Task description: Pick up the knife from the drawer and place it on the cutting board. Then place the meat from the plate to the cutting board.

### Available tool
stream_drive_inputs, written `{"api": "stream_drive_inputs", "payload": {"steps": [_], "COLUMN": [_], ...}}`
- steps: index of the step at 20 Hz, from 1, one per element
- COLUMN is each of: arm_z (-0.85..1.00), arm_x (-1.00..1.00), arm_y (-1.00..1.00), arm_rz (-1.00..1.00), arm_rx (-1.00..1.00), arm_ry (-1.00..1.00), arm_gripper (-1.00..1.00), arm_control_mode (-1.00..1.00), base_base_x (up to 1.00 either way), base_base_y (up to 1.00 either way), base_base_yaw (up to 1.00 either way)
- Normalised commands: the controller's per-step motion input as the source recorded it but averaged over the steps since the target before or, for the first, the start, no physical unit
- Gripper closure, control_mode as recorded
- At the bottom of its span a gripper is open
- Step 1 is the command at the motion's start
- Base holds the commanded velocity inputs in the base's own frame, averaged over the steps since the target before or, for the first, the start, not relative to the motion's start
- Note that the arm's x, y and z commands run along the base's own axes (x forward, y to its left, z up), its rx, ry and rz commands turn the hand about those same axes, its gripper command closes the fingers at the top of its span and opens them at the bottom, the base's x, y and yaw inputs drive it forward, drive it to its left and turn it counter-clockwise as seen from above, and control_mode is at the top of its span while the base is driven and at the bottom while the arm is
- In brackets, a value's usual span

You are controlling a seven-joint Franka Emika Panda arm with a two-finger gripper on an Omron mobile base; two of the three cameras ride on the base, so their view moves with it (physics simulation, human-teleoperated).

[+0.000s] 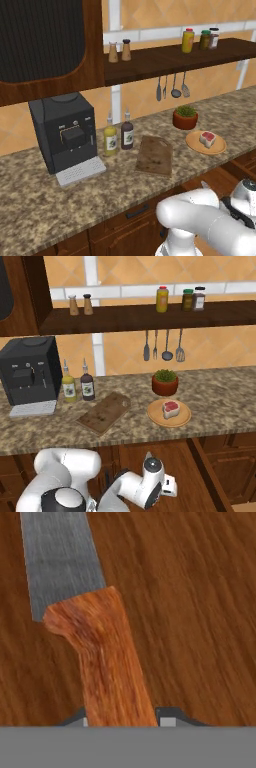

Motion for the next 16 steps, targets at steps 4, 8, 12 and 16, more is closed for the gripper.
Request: {"api": "stream_drive_inputs", "payload": {"steps": [4,8,12,16], "arm_z": [0.69,0.87,0.7,0.96], "arm_x": [-0.59,-0.7,-0.66,-0.61], "arm_y": [0.0,-0.1,-0.5,-0.36], "arm_rz": [0.0,0.0,0.0,0.0], "arm_rx": [-0.01,-0.07,-0.03,0.0], "arm_ry": [-0.23,-0.05,0.0,0.0], "arm_gripper": [1.0,1.0,1.0,1.0], "arm_control_mode": [-1.0,-1.0,-1.0,-1.0], "base_base_x": [0.0,0.0,0.0,0.0], "base_base_y": [0.0,0.0,0.0,0.0], "base_base_yaw": [0.0,0.0,0.0,0.0]}}
